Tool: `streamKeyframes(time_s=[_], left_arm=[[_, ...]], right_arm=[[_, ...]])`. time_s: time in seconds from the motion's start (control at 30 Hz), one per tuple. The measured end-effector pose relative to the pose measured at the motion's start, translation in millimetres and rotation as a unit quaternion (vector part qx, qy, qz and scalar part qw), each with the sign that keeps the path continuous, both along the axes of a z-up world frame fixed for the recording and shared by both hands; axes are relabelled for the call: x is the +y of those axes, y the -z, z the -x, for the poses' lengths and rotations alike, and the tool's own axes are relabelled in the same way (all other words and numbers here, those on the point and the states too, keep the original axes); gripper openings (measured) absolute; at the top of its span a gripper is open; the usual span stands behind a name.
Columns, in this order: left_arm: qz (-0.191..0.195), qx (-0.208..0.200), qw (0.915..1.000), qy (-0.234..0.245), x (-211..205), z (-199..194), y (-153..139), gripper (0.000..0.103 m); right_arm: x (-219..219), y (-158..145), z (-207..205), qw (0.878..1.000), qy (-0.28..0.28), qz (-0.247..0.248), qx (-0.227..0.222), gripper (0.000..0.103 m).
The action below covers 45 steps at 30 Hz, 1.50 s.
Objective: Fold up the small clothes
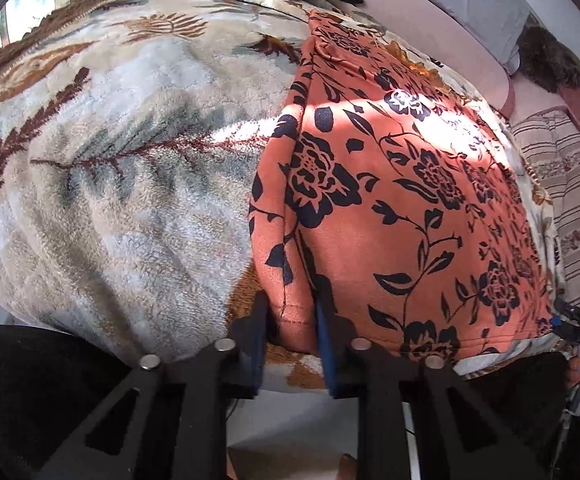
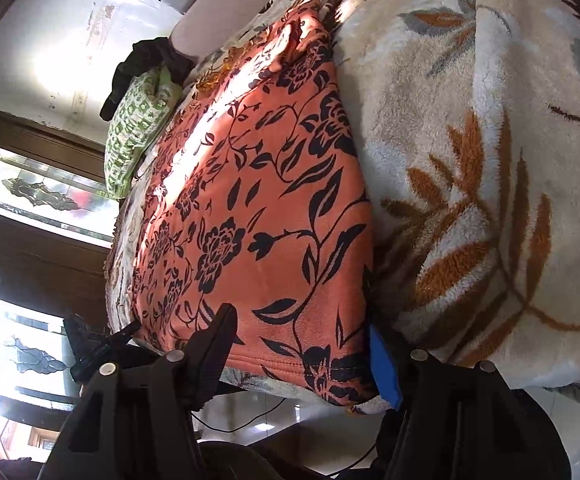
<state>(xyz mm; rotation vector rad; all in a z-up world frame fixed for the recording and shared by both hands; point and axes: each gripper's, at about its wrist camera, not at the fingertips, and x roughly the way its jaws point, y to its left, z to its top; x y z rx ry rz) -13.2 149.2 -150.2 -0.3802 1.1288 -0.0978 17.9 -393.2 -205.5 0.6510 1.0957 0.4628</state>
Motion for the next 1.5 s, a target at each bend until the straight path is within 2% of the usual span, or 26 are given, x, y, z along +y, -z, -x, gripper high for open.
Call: streamKeyframes(time_s=[0.1,0.17,0.23,0.3,0.37,0.47,0.5,0.57,0.63,0.67,0.7,0.73,0.77,0.87,0.93,0.97,1.03,1.07,1.1,1.13,1.17,1.2,1.23,1.3,1.33,1.5], left_arm=[[0.012,-0.008,0.9999,-0.009,3,2,-1,0.019],[0.006,-0.009,0.9999,-0.009,1,1,1,0.03],[0.018,-0.012,0.9998,-0.002,-2,0,-1,0.051],[0.0,-0.019,0.9998,-0.008,-5,0,-5,0.064],[-0.024,-0.021,0.9993,-0.021,-5,0,-9,0.065],[-0.019,-0.035,0.9989,-0.022,-1,2,-13,0.066],[-0.026,-0.027,0.9991,-0.019,-2,-1,-10,0.066],[-0.039,-0.003,0.9991,-0.015,-4,-6,0,0.063],[-0.076,0.002,0.997,-0.011,-8,-6,0,0.017],[-0.051,0.002,0.9987,0.0,-7,-7,-1,0.01],[-0.042,0.004,0.9991,-0.004,-5,-7,-3,0.01],[-0.042,-0.003,0.9991,-0.005,-5,-6,-9,0.009],[-0.038,-0.015,0.9991,-0.004,-6,-4,-17,0.009],[-0.036,-0.049,0.9981,-0.002,-7,-1,-44,0.009],[-0.035,-0.043,0.9985,-0.001,-6,-8,-40,0.01],[-0.032,-0.026,0.9992,-0.006,-3,-13,-30,0.011],[-0.025,0.026,0.9992,-0.017,1,-20,-5,0.013],[-0.017,0.03,0.9991,-0.025,3,-19,0,0.014],[-0.01,0.019,0.9993,-0.032,3,-17,-1,0.02],[-0.004,0.017,0.9994,-0.029,2,-18,-3,0.029],[-0.007,0.016,0.9996,-0.024,-1,-19,-4,0.029],[-0.019,0.015,0.9996,-0.017,-4,-21,-5,0.023],[-0.026,0.014,0.9995,-0.007,-7,-23,-8,0.008],[-0.005,0.009,0.9999,-0.009,-3,-27,-16,0.008],[0.004,0.002,0.9999,-0.011,-1,-30,-24,0.008],[0.048,-0.061,0.997,0.0,8,-70,-86,0.008]], right_arm=[[1,-2,1,1.0,-0.004,-0.008,-0.007,0.05],[1,0,0,1.0,0.0,-0.001,-0.001,0.049],[-2,5,-3,1.0,0.016,0.007,0.017,0.05],[-4,6,-4,1.0,0.011,0.001,0.019,0.051],[-2,6,-5,1.0,0.006,0.005,0.018,0.051],[-2,8,-6,1.0,0.006,0.002,0.02,0.051],[-3,8,-6,1.0,0.006,0.0,0.02,0.051],[-2,8,-6,1.0,0.004,-0.001,0.021,0.051],[1,7,-7,1.0,-0.001,0.004,0.02,0.051],[2,6,-7,1.0,-0.006,0.005,0.018,0.051],[3,6,-6,1.0,-0.009,0.005,0.018,0.05],[4,5,-6,1.0,-0.012,0.001,0.018,0.043],[5,3,-6,1.0,-0.015,0.0,0.017,0.03],[5,-13,-1,1.0,-0.012,-0.008,-0.01,0.019],[2,-16,0,1.0,-0.005,-0.011,-0.011,0.019],[1,-10,-3,1.0,-0.004,-0.012,0.001,0.019],[-1,12,-10,0.998,-0.002,-0.018,0.053,0.022],[-2,19,-13,0.997,0.003,-0.021,0.074,0.023],[-5,20,-14,0.997,0.007,-0.033,0.076,0.023],[-7,18,-15,0.997,0.008,-0.039,0.07,0.028],[-9,17,-15,0.997,0.009,-0.045,0.069,0.037],[-10,19,-16,0.996,0.008,-0.051,0.07,0.037],[-9,20,-17,0.996,0.002,-0.049,0.072,0.037],[-3,16,-20,0.997,-0.014,-0.042,0.07,0.021],[0,12,-22,0.997,-0.017,-0.042,0.066,0.006],[-15,-31,-58,0.994,0.008,-0.105,0.011,0.006]])
